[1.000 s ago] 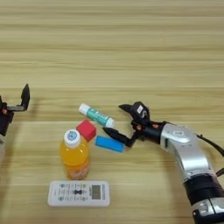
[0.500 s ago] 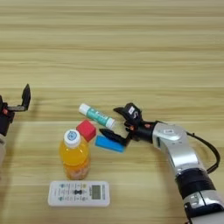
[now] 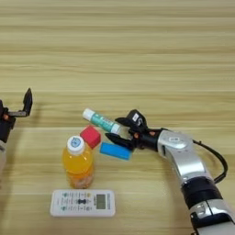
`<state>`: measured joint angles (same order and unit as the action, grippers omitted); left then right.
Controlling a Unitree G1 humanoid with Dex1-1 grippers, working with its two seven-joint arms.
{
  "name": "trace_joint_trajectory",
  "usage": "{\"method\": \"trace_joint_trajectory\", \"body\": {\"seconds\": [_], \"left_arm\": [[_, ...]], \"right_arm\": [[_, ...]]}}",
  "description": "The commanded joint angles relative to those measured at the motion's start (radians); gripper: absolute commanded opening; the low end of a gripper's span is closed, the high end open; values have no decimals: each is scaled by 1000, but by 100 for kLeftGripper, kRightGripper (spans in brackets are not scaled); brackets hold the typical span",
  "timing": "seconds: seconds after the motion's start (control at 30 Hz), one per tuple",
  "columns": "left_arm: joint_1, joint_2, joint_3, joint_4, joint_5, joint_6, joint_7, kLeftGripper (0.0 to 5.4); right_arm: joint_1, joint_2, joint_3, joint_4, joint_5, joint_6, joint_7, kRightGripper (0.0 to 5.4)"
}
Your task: Move the objects on the table
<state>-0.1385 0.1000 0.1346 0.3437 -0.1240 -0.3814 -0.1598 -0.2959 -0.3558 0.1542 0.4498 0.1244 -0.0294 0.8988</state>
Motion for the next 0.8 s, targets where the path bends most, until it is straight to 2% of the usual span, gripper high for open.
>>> {"method": "trace_joint_trajectory", "body": {"seconds": [0.03, 0.3, 0.8], "left_arm": [[-14, 3, -5, 5, 7, -9, -3, 540], [-14, 2, -7, 5, 8, -10, -2, 540], [-9, 3, -5, 1, 1, -10, -9, 540]], "right_arm": [[-21, -2, -1, 3, -8, -1, -1, 260], [-20, -2, -6, -1, -3, -3, -1, 170], [-19, 8, -39, -39, 36, 16, -3, 167]]}}
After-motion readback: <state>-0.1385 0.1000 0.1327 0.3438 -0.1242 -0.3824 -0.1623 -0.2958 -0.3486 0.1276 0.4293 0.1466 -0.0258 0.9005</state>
